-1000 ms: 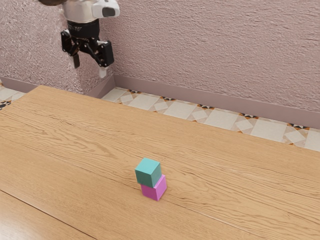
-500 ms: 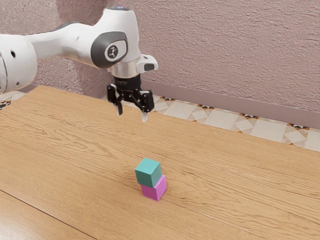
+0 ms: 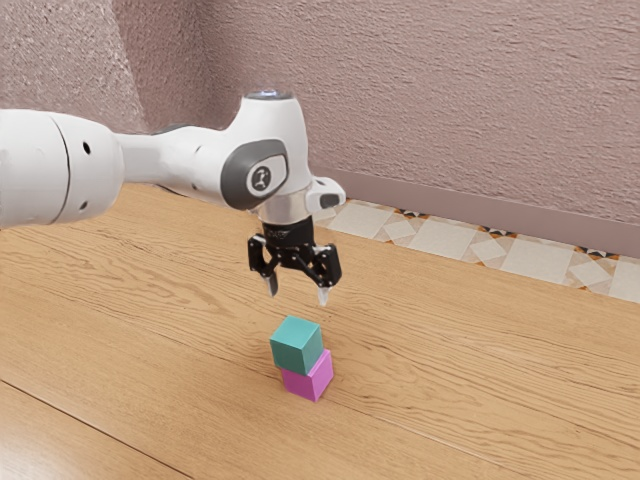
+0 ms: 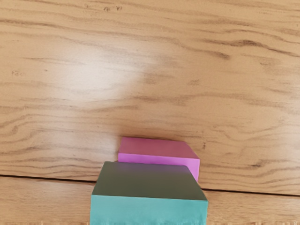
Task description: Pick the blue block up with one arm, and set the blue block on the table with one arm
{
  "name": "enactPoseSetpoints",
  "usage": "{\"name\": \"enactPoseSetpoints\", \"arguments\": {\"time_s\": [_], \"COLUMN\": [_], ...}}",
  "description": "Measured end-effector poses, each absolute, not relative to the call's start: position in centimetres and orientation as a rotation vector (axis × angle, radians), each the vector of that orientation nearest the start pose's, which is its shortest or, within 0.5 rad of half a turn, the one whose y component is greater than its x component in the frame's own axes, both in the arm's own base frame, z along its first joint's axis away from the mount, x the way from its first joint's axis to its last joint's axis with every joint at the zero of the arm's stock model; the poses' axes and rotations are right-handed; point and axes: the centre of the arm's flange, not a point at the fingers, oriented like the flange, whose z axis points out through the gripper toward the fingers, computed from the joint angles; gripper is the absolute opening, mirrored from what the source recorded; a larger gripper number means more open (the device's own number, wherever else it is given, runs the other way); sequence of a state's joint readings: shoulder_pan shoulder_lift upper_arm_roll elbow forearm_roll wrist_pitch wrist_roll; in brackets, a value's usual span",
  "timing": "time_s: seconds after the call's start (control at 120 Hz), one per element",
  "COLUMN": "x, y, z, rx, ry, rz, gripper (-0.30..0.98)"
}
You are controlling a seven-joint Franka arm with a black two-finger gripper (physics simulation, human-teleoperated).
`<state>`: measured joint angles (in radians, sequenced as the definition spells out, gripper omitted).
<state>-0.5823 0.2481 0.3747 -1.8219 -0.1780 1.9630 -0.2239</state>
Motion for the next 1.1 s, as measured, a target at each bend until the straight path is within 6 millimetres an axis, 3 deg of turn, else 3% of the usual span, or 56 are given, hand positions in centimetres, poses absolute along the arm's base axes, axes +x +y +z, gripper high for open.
{"name": "enactPoseSetpoints", "arguments": {"time_s": [0.125,0.517,0.825,1.1], "x": [57.9,57.5,57.6,57.6], "y": [-14.9,-14.8,-15.8,-16.0], "z": [37.7,34.5,31.9,31.6], "rx": [-3.176,-3.148,-3.131,-3.145], "ry": [-0.156,-0.185,-0.193,-0.219], "rz": [0.232,0.304,0.350,0.357], "gripper": [0.69,0.69,0.69,0.38]}}
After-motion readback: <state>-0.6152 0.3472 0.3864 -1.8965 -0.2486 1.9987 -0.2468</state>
